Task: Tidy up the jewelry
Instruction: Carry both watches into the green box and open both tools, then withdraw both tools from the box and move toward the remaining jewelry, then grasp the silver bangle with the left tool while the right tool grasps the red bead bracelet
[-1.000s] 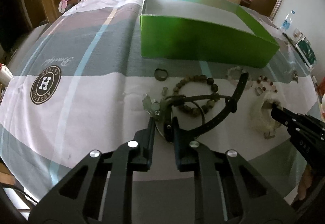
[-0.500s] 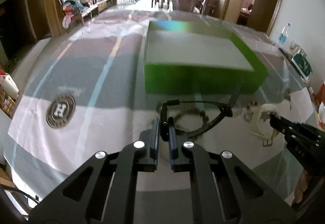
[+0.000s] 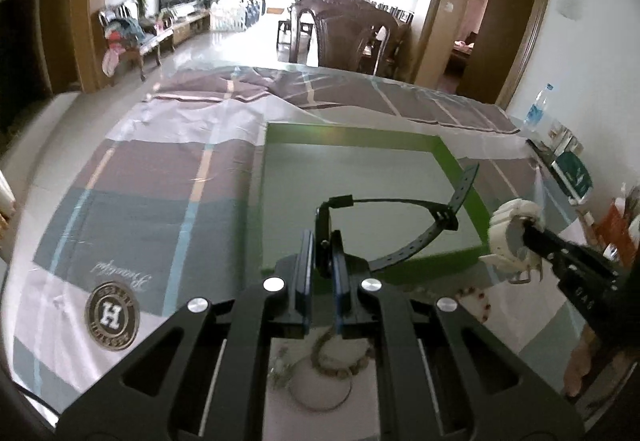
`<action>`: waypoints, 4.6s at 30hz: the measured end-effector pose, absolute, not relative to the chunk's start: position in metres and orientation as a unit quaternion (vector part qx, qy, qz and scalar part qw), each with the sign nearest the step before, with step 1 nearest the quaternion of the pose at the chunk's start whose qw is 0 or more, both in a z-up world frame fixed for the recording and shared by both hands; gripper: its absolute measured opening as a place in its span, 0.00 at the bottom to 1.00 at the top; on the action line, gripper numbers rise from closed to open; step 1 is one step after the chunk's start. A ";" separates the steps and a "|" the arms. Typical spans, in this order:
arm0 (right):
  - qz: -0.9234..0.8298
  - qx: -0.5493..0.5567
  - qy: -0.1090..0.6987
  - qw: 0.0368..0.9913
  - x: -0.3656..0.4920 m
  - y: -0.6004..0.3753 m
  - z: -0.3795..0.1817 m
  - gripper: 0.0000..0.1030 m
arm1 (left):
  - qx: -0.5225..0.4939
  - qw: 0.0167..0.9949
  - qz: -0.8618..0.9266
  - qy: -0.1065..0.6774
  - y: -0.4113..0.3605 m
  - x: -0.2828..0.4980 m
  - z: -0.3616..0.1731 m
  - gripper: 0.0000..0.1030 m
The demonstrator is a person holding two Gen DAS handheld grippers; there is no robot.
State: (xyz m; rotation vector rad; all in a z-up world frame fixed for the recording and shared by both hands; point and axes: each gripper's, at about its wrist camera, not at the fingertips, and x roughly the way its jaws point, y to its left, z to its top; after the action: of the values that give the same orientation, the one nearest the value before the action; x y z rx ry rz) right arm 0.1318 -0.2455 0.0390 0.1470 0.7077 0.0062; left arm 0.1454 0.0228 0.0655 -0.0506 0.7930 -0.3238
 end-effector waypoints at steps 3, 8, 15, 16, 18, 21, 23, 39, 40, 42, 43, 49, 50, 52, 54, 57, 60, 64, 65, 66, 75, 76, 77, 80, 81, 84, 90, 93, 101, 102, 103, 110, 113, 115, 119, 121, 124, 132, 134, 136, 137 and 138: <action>-0.004 0.063 0.344 0.937 0.153 -0.242 0.033 0.10 | -0.021 0.909 -0.138 0.393 0.016 0.171 0.057 0.08; -0.011 0.058 0.367 0.928 0.190 -0.238 0.015 0.10 | -0.017 0.898 -0.127 0.422 -0.001 0.203 0.026 0.08; -0.023 0.047 0.368 0.928 0.205 -0.238 0.002 0.24 | -0.013 0.896 -0.123 0.426 -0.011 0.216 0.009 0.21; -0.025 0.046 0.366 0.929 0.201 -0.238 0.004 0.30 | -0.010 0.898 -0.122 0.424 -0.012 0.215 0.009 0.25; -0.026 0.048 0.357 0.932 0.190 -0.242 0.012 0.44 | -0.005 0.900 -0.119 0.419 -0.009 0.209 0.010 0.34; -0.026 0.049 0.349 0.935 0.157 -0.251 0.024 0.44 | 0.001 0.905 -0.111 0.411 0.003 0.188 0.016 0.36; -0.022 0.054 0.354 0.933 0.135 -0.260 0.022 0.44 | 0.012 0.911 -0.091 0.403 0.013 0.166 0.016 0.40; -0.013 0.006 0.482 0.876 0.102 -0.233 -0.070 0.44 | 0.045 0.894 -0.074 0.440 0.029 0.080 -0.048 0.55; -0.004 0.002 0.484 0.875 0.095 -0.228 -0.070 0.44 | 0.044 0.894 -0.074 0.441 0.031 0.077 -0.048 0.55; 0.018 -0.007 0.486 0.874 0.079 -0.220 -0.071 0.44 | 0.044 0.893 -0.077 0.441 0.030 0.070 -0.049 0.56; 0.028 -0.010 0.488 0.873 0.072 -0.217 -0.070 0.44 | 0.044 0.893 -0.079 0.441 0.030 0.067 -0.050 0.56; 0.003 0.004 0.467 0.884 0.051 -0.221 -0.059 0.44 | 0.040 0.894 -0.082 0.440 0.036 0.056 -0.053 0.58; -0.002 0.006 0.467 0.884 0.051 -0.222 -0.060 0.44 | 0.037 0.894 -0.080 0.440 0.039 0.056 -0.053 0.58; -0.016 0.011 0.470 0.882 0.052 -0.224 -0.063 0.44 | 0.031 0.894 -0.075 0.440 0.042 0.057 -0.055 0.58; -0.023 0.015 0.473 0.880 0.055 -0.227 -0.067 0.44 | 0.028 0.895 -0.068 0.441 0.043 0.061 -0.057 0.58; -0.030 0.022 0.475 0.879 0.054 -0.225 -0.074 0.44 | 0.029 0.894 -0.064 0.442 0.042 0.064 -0.060 0.58; -0.036 0.023 0.469 0.882 0.053 -0.227 -0.075 0.44 | 0.036 0.892 -0.063 0.446 0.034 0.068 -0.065 0.58; -0.038 0.017 0.464 0.885 0.050 -0.226 -0.077 0.44 | 0.043 0.890 -0.066 0.449 0.027 0.066 -0.069 0.54; -0.039 0.017 0.463 0.885 0.049 -0.226 -0.077 0.44 | 0.045 0.890 -0.067 0.449 0.025 0.064 -0.069 0.54; -0.039 0.016 0.463 0.886 0.047 -0.224 -0.077 0.44 | 0.047 0.890 -0.068 0.449 0.023 0.064 -0.069 0.54; -0.035 0.014 0.462 0.886 0.038 -0.218 -0.076 0.44 | 0.065 0.886 -0.101 0.449 0.004 0.042 -0.069 0.54; -0.034 0.014 0.462 0.886 0.038 -0.217 -0.076 0.44 | 0.068 0.885 -0.105 0.449 0.003 0.039 -0.069 0.54; -0.032 0.014 0.462 0.886 0.037 -0.217 -0.076 0.44 | 0.072 0.883 -0.110 0.450 0.001 0.036 -0.068 0.54; -0.031 0.017 0.461 0.887 0.035 -0.217 -0.076 0.44 | 0.077 0.881 -0.126 0.450 -0.006 0.027 -0.066 0.55; -0.032 0.018 0.461 0.887 0.035 -0.217 -0.076 0.44 | 0.079 0.882 -0.126 0.448 -0.007 0.025 -0.065 0.55; -0.038 0.019 0.460 0.887 0.035 -0.219 -0.076 0.44 | 0.080 0.884 -0.124 0.444 -0.011 0.026 -0.064 0.56; -0.041 0.015 0.458 0.888 0.035 -0.219 -0.076 0.44 | 0.076 0.883 -0.113 0.449 -0.006 0.032 -0.066 0.56; -0.043 0.012 0.455 0.889 0.034 -0.218 -0.076 0.43 | 0.074 0.882 -0.108 0.452 -0.004 0.035 -0.068 0.56; -0.026 -0.001 0.455 0.890 0.032 -0.210 -0.076 0.13 | 0.072 0.883 -0.106 0.452 -0.003 0.036 -0.068 0.56; -0.026 0.000 0.455 0.890 0.032 -0.210 -0.076 0.13 | 0.073 0.883 -0.104 0.452 -0.003 0.036 -0.068 0.58; -0.027 0.001 0.455 0.890 0.032 -0.209 -0.076 0.13 | 0.074 0.883 -0.103 0.452 -0.002 0.036 -0.068 0.59; -0.034 0.001 0.455 0.890 0.032 -0.207 -0.076 0.13 | 0.072 0.883 -0.103 0.452 0.000 0.037 -0.068 0.60; -0.036 0.001 0.454 0.890 0.032 -0.207 -0.076 0.14 | 0.073 0.883 -0.103 0.452 0.000 0.037 -0.068 0.61; -0.036 0.001 0.454 0.890 0.032 -0.207 -0.077 0.14 | 0.072 0.883 -0.102 0.452 0.000 0.037 -0.068 0.61; -0.038 0.004 0.454 0.890 0.032 -0.208 -0.077 0.17 | 0.072 0.883 -0.102 0.452 0.001 0.037 -0.068 0.62; -0.042 0.006 0.453 0.891 0.032 -0.210 -0.077 0.21 | 0.072 0.883 -0.103 0.452 0.001 0.037 -0.068 0.62; -0.041 0.009 0.452 0.891 0.033 -0.211 -0.077 0.22 | 0.071 0.883 -0.104 0.452 0.001 0.037 -0.068 0.62; -0.041 0.008 0.450 0.892 0.033 -0.212 -0.077 0.22 | 0.072 0.883 -0.104 0.452 -0.002 0.040 -0.069 0.62; -0.041 0.008 0.450 0.892 0.033 -0.212 -0.077 0.22 | 0.072 0.883 -0.105 0.453 -0.003 0.040 -0.069 0.62; -0.040 0.008 0.450 0.892 0.033 -0.212 -0.077 0.22 | 0.071 0.882 -0.106 0.453 -0.003 0.041 -0.069 0.61; -0.040 0.009 0.450 0.892 0.033 -0.212 -0.077 0.22 | 0.070 0.882 -0.108 0.453 -0.004 0.041 -0.069 0.59; -0.040 0.009 0.449 0.892 0.033 -0.212 -0.077 0.22 | 0.071 0.882 -0.110 0.453 -0.005 0.041 -0.069 0.56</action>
State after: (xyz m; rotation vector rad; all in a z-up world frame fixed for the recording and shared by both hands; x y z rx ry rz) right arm 0.0328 -0.2121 -0.0771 0.0192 0.9320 -0.0828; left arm 0.0406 -0.0050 -0.0686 0.1474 0.9433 -0.2292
